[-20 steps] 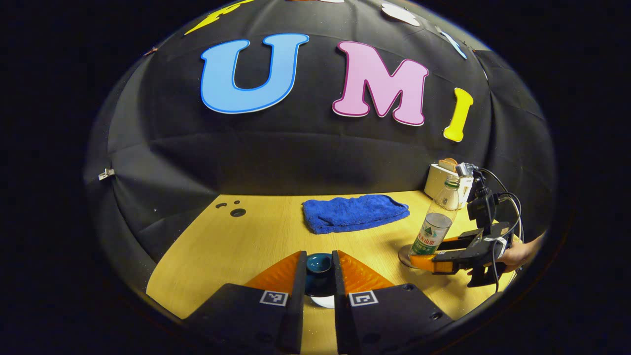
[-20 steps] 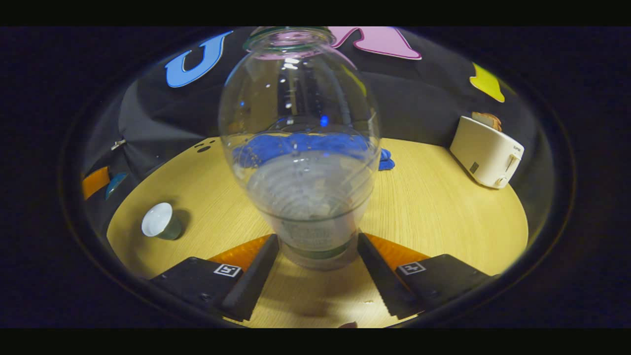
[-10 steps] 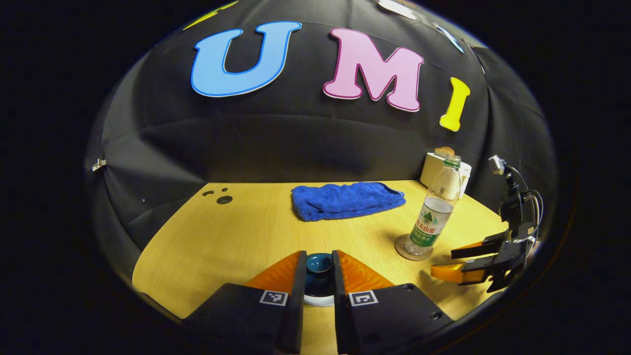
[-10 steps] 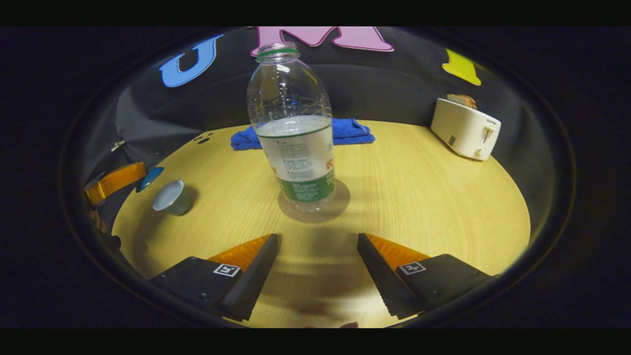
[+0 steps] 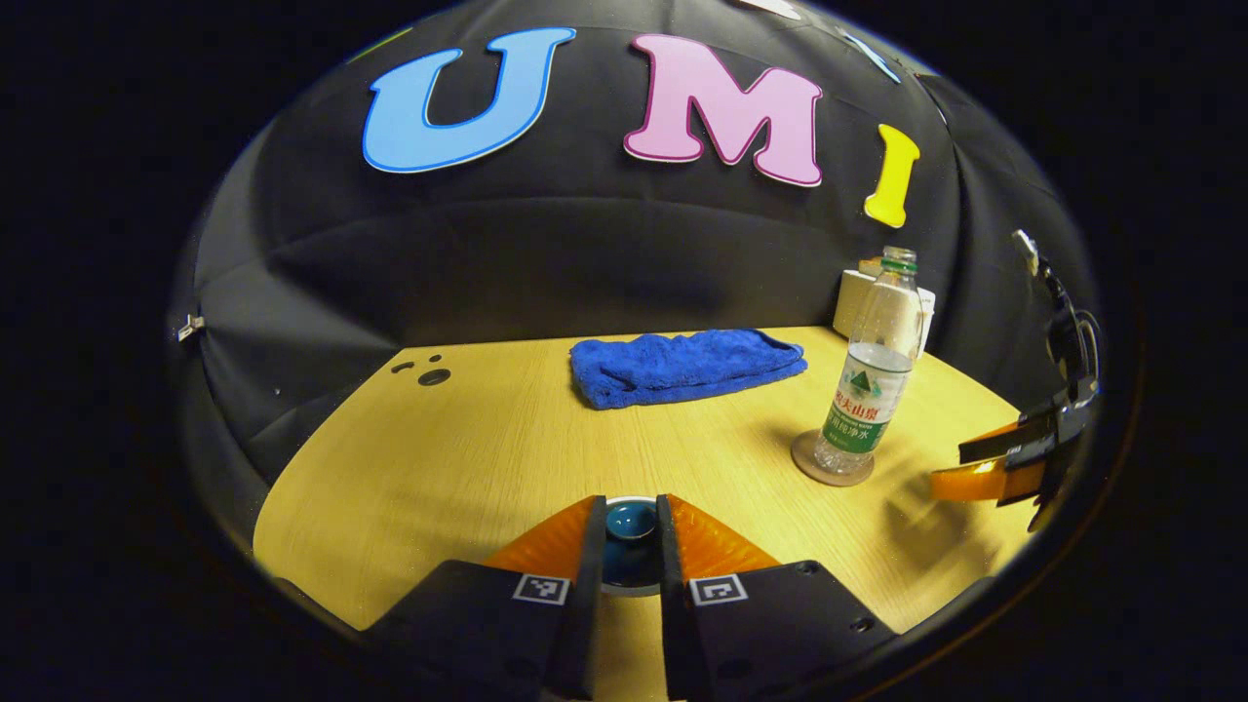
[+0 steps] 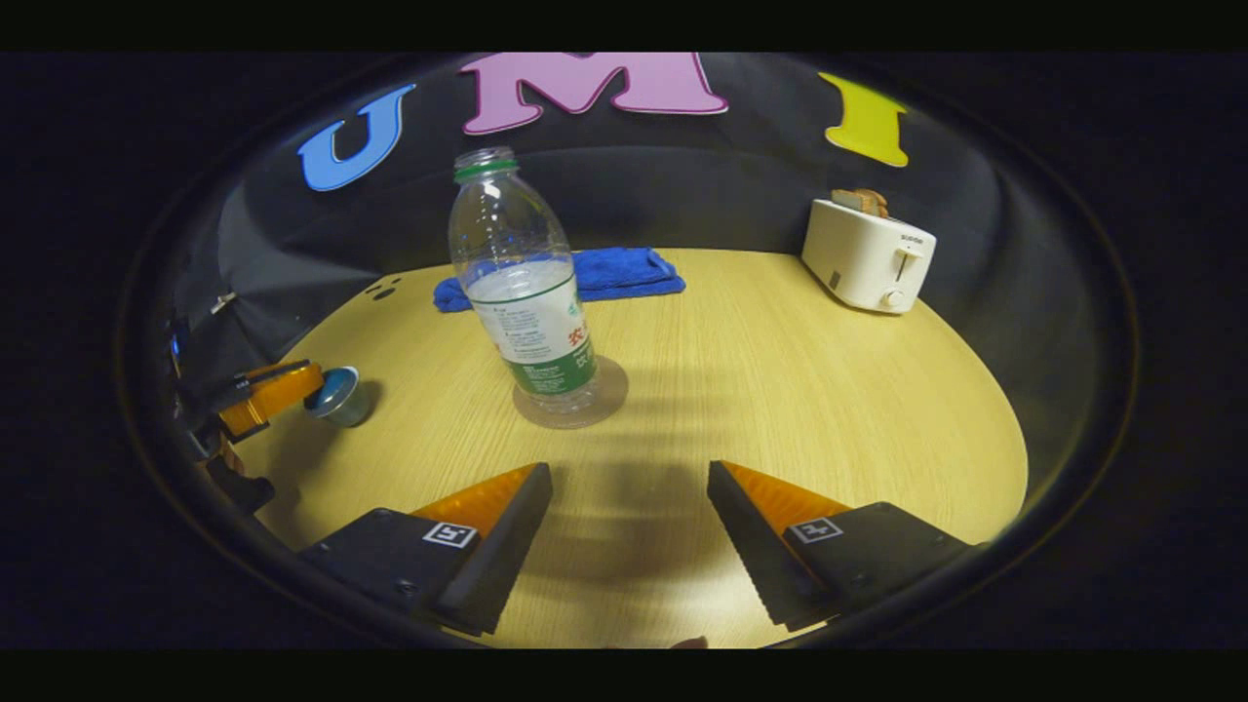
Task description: Open the teacup lid with one hand, grasp the water bottle and pour water into the teacup with the other hand; after pouring, place the water bottle on the coaster and then close the teacup lid.
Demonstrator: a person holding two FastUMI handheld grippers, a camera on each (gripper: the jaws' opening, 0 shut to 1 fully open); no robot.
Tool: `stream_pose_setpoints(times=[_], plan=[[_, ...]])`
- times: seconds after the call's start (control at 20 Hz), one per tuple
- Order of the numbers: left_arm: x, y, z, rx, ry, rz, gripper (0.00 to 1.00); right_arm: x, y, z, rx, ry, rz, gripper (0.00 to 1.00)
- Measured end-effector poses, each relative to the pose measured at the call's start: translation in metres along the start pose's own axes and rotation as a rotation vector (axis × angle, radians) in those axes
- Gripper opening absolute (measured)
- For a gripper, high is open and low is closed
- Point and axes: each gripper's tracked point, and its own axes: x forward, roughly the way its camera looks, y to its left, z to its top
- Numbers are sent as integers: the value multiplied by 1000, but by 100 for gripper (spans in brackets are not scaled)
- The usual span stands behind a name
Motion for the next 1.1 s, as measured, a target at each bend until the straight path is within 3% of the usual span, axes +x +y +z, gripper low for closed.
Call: stream_pose_setpoints(times=[0.15, 0.2, 0.35, 0.4, 0.45, 0.6, 0.75, 1.1], plan=[[-1, -4, -3, -3, 12, -8, 40, -2, -3, 1, 6, -2, -5, 99], [-1, -4, -3, 5, 12, -10, 35, -3, -4, 0, 5, -1, -4, 99], [-6, -6, -3, 17, 19, -16, 61, -5, -2, 0, 2, -1, 0, 99], [-8, -5, -2, 20, 17, -14, 61, -6, 0, 1, 1, -3, 4, 99], [-13, -5, 1, 22, 13, -13, 74, -8, 1, 1, 1, -5, 7, 99], [-31, -3, 15, 18, -8, -12, 92, -16, 3, 5, 2, -17, 15, 99], [-52, 1, 42, 6, -55, -7, 95, -33, 5, 19, 9, -56, 19, 99], [-92, 2, 132, -38, -203, -22, 95, -99, 0, 106, -35, -299, -9, 99]])
